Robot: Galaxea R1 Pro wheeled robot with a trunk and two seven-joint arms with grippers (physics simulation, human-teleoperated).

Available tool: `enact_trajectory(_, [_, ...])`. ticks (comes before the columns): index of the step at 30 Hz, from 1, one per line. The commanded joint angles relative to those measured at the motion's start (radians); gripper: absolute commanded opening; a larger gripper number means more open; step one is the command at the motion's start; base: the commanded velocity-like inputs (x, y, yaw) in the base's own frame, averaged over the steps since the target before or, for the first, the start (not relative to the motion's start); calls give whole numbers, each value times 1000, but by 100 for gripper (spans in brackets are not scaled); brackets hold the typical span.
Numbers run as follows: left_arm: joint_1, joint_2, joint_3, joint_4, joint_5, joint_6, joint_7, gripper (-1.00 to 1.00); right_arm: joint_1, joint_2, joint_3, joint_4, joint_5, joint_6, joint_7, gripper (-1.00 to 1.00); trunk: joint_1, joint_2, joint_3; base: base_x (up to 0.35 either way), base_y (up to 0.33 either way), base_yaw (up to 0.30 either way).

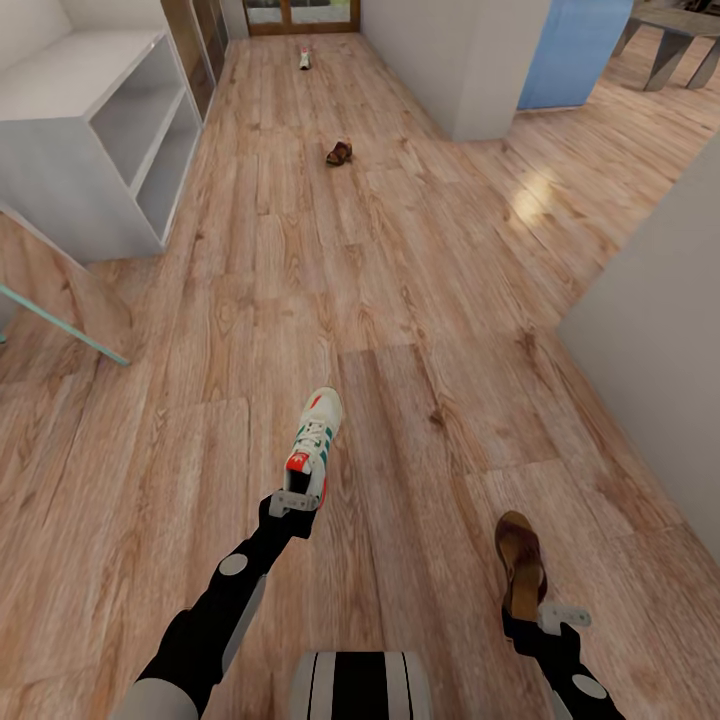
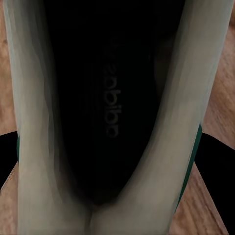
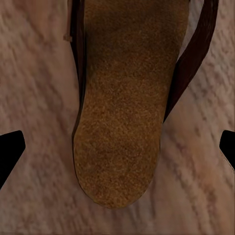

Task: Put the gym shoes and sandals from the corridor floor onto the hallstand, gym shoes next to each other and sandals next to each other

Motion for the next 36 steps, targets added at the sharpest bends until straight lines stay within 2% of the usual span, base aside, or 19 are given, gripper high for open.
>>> enact_trajectory(1, [0,0,1,-1,-4,0,-3,-100,0,0,0,1,-5,-4,-1,100,0,0,-1,132,0,0])
enact_trajectory(21, [1,-1,1,-11,-6,-4,-4,-100,0,-1,2,2,-5,-4,-1,100,0,0,-1,16,0,0])
enact_trajectory(26, [0,-1,1,-11,-6,-4,-3,-100,0,-1,2,2,-5,-4,-1,100,2,-1,-20,0,0,0])
enact_trajectory(36, [1,-1,1,-13,-6,-3,-3,-100,0,-1,2,2,-5,-4,-1,100,2,-1,-21,0,0,0])
